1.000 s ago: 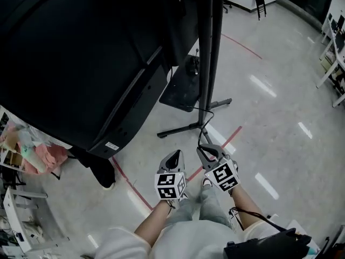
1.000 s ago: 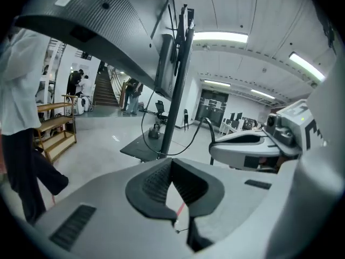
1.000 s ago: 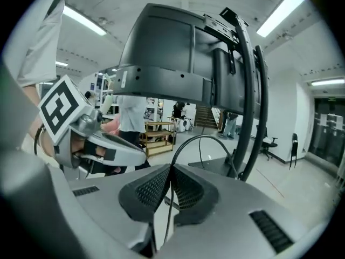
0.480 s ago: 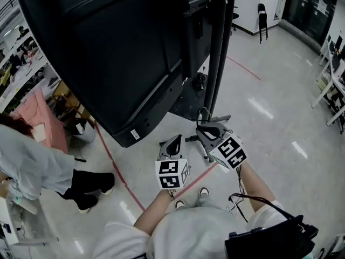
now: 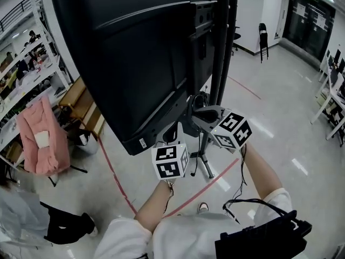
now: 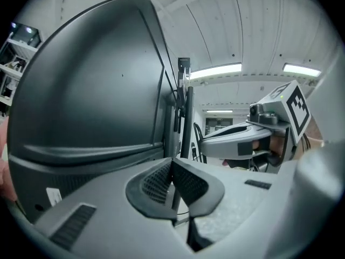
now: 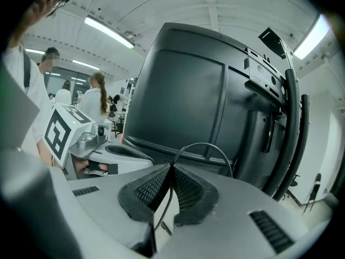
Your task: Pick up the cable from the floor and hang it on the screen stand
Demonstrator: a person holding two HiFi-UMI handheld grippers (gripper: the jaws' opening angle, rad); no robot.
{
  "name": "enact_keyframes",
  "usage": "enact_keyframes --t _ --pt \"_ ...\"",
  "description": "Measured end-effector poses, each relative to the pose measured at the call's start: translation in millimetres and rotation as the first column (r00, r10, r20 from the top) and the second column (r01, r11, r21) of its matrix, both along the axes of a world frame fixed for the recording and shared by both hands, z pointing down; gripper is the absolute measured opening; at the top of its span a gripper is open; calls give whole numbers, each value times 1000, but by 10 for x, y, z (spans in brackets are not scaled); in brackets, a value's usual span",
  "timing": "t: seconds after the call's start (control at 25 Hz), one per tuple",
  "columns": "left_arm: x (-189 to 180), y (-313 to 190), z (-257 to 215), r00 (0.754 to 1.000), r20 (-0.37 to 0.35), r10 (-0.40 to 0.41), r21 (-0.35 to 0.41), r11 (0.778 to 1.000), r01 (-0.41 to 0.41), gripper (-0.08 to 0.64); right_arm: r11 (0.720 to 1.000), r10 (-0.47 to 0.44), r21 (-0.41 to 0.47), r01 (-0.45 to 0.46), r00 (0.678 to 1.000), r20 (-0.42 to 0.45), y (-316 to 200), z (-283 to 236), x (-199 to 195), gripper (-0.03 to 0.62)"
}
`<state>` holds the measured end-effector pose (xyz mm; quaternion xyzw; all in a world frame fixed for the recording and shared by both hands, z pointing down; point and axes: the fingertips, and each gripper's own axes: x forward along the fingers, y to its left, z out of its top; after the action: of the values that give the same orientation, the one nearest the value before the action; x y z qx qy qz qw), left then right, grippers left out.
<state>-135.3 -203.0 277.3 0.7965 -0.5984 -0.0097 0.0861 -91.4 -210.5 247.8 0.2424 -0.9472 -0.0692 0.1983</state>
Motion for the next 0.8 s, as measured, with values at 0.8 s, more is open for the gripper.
enact_keyframes --t 0.8 --pt "-280 -359 -1188 992 41 -117 143 984 110 5 994 -103 -26 102 994 -22 -519 -1533 -467 29"
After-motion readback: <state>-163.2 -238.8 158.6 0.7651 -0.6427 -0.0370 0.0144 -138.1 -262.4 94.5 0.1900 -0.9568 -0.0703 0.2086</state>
